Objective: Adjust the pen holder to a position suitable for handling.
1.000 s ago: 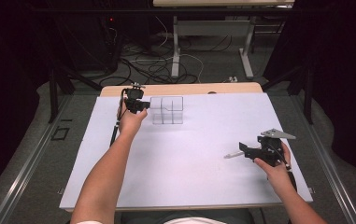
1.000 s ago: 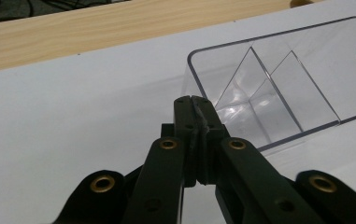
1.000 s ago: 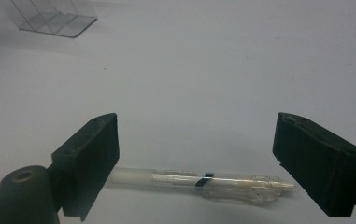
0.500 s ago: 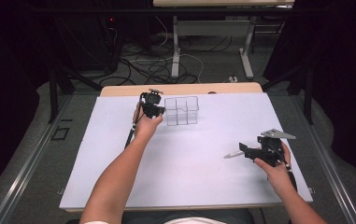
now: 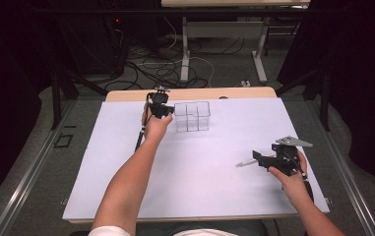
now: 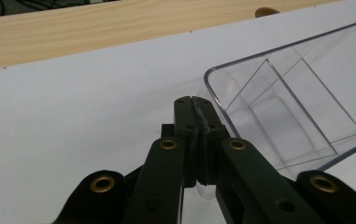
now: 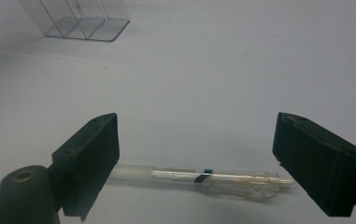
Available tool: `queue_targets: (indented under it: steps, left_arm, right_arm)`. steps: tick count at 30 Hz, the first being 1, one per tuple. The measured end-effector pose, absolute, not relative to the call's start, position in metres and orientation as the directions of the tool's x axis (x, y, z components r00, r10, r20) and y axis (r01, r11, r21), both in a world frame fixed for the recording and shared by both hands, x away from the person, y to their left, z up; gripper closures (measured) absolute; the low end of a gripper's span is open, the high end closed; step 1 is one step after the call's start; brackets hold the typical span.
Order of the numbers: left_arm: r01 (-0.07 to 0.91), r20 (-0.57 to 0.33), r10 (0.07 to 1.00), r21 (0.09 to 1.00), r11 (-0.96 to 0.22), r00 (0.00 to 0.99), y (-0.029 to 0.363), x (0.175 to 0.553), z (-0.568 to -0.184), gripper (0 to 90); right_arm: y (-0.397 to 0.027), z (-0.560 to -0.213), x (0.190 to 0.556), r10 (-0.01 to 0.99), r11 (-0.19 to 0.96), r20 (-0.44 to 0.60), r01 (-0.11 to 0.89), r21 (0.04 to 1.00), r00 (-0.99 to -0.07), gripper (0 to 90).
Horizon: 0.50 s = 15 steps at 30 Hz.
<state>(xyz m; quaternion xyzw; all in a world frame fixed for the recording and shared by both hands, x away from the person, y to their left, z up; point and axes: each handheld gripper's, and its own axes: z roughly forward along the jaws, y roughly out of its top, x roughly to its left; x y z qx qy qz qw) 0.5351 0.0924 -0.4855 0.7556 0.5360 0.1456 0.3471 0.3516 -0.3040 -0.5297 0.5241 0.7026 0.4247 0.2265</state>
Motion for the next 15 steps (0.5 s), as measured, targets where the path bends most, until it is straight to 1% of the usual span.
queue_targets:
  steps: [1, 12, 15]
  left_arm:
    - [0.716, -0.168, 0.912, 0.677, -0.169, 0.373, 0.092, 0.536, -0.486, 90.0]
    - [0.712, -0.171, 0.906, 0.68, -0.177, 0.388, 0.082, 0.543, -0.485, 90.0]
    - [0.715, -0.167, 0.907, 0.675, -0.18, 0.386, 0.082, 0.542, -0.484, 88.2]
  right_arm:
    - [-0.304, -0.53, 0.352, 0.928, 0.093, 0.125, 0.543, 0.835, -0.35, 14.4]
    - [-0.305, -0.53, 0.351, 0.93, 0.08, 0.135, 0.549, 0.832, -0.341, 14.4]
    - [-0.305, -0.53, 0.351, 0.93, 0.079, 0.136, 0.548, 0.832, -0.341, 14.4]
